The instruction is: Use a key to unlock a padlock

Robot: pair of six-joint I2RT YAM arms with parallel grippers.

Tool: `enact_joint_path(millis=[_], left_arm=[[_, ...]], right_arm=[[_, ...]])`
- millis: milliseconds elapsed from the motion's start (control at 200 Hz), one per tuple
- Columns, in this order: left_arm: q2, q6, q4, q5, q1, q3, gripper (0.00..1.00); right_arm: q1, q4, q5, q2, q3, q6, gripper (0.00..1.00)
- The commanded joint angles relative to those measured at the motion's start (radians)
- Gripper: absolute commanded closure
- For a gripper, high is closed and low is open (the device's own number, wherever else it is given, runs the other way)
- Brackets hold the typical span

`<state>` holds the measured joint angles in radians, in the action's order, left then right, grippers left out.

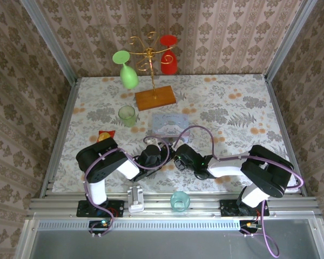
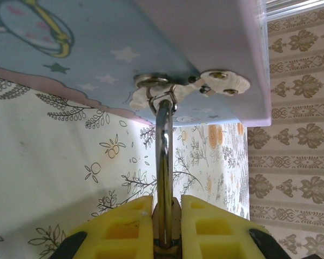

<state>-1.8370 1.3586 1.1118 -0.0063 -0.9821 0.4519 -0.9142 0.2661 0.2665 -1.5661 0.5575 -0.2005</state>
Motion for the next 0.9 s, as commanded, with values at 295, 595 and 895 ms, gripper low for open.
enact_joint_path(millis=[295, 595, 895], left_arm=[[0.015, 0.021, 0.085, 0.019, -0.014, -0.005, 1.0], [0.047, -0.016, 0.013, -0.017, -0.008, -0.043, 0.89], [0.187, -0.116, -0.195, -0.049, 0.013, -0.041, 0.7]], right_arm=[[0.084, 0.148, -0.263, 0.089, -0.078, -0.067, 0.88], [0.164, 0.26, -0.409, 0.101, -0.156, -0.156, 0.88], [0.167, 0.288, -0.448, 0.094, -0.189, -0.187, 0.88]])
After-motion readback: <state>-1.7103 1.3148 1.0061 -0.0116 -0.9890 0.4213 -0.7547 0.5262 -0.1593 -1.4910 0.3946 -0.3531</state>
